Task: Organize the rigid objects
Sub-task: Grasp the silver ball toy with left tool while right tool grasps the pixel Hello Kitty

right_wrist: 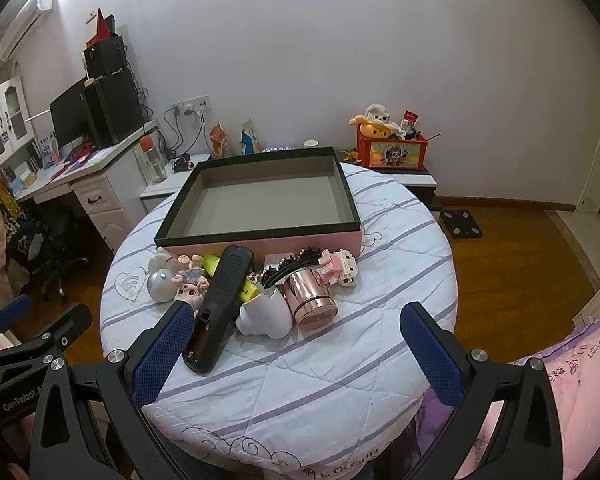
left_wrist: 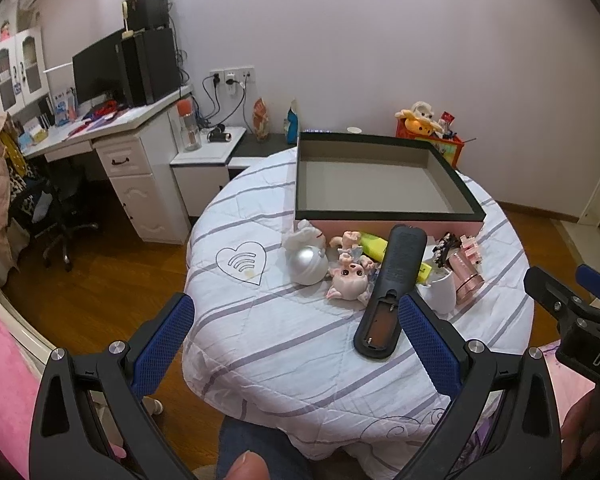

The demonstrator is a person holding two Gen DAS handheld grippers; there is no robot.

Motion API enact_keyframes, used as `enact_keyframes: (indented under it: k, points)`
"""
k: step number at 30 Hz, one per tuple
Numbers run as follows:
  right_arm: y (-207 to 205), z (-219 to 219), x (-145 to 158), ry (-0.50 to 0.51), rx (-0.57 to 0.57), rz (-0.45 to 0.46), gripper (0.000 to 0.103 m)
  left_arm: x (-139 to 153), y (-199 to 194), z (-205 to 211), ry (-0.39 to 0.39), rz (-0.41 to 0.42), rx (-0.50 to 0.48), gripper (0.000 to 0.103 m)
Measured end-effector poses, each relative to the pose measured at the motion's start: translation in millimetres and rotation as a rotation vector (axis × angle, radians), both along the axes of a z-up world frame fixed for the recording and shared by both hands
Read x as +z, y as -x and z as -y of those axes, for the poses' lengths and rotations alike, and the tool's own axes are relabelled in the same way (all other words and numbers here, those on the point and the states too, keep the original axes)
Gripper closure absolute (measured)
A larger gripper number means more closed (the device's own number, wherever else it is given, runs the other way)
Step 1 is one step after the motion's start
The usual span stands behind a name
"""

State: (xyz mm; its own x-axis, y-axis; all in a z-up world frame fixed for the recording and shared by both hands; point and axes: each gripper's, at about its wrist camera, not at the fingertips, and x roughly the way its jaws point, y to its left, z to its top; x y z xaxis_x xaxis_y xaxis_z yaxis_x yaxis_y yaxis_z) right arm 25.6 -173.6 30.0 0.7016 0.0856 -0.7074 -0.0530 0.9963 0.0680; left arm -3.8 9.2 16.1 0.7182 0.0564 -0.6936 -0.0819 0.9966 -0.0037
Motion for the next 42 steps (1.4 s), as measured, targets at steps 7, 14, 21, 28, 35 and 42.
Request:
enact_keyframes:
  k: [7,14,21,28,35,42]
  points:
    - [-12.5,4.3,-16.7,0.0,0.005,-0.041,0.0,-23.6,-12.7,-12.0,0.012,-0.042,0.002,0.0]
    - [-30.2,12.1,-37.6,-0.008,0.011,-0.084,0.0,-47.9,-42.6,-17.4,0.024,-0.07,-0.004,0.0]
    - [-53.0,21.4,-56.1,-0.007,-0.003,-0.131,0.0,-75.9,-90.6,-21.9,0.02,-0.114,0.006,0.0]
    - [-74.8,24.2,-70.3,-0.002,-0.003,-0.162,0.0,-98.2,-122.0,-25.9,0.006,-0.161,0.006,0.0]
    - [-91.7,22.1,-82.2,0.002,0.003,-0.191,0.0,-109.3,-141.9,-23.1,0.011,-0.179,-0.028,0.0]
    - [-99.3,21.5,-86.7,0.01,0.005,-0.203,0.0,-127.2,-158.7,-33.1,0.082,-0.211,-0.021,0.003]
